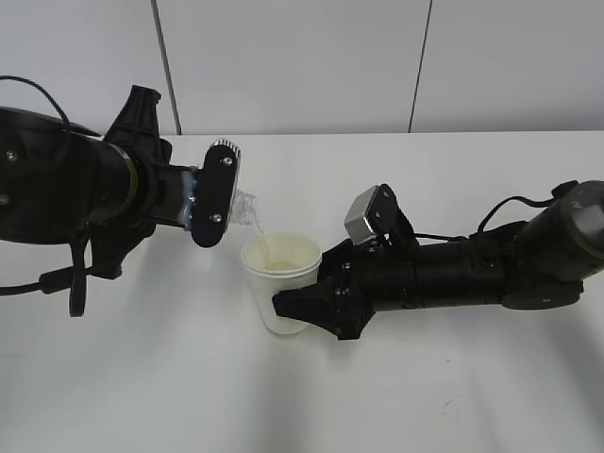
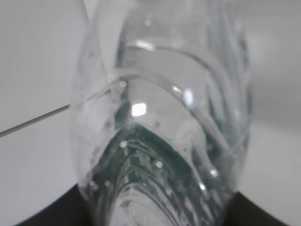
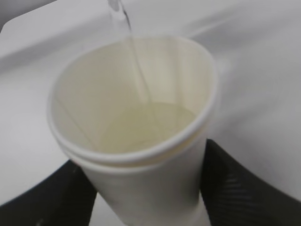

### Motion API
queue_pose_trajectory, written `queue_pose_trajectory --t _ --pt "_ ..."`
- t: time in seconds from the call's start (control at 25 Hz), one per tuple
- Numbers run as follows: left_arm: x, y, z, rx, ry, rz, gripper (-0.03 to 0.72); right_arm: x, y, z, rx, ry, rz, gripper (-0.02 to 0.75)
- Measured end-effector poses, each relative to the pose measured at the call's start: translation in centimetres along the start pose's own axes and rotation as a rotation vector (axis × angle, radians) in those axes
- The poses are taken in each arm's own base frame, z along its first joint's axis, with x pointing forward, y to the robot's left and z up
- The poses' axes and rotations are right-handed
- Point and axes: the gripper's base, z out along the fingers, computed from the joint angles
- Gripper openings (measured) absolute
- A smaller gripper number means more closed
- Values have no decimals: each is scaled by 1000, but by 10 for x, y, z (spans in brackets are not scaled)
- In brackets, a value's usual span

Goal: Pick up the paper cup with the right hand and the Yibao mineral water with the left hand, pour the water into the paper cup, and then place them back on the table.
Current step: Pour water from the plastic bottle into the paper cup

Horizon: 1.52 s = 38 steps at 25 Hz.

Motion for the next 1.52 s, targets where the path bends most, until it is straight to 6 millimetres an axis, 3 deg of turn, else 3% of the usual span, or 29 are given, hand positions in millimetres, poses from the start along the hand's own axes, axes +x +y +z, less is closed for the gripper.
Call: queue_pose_trajectory --t 1.52 --pt "0 0 0 -3 5 12 311 0 0 0 0 3 -1 498"
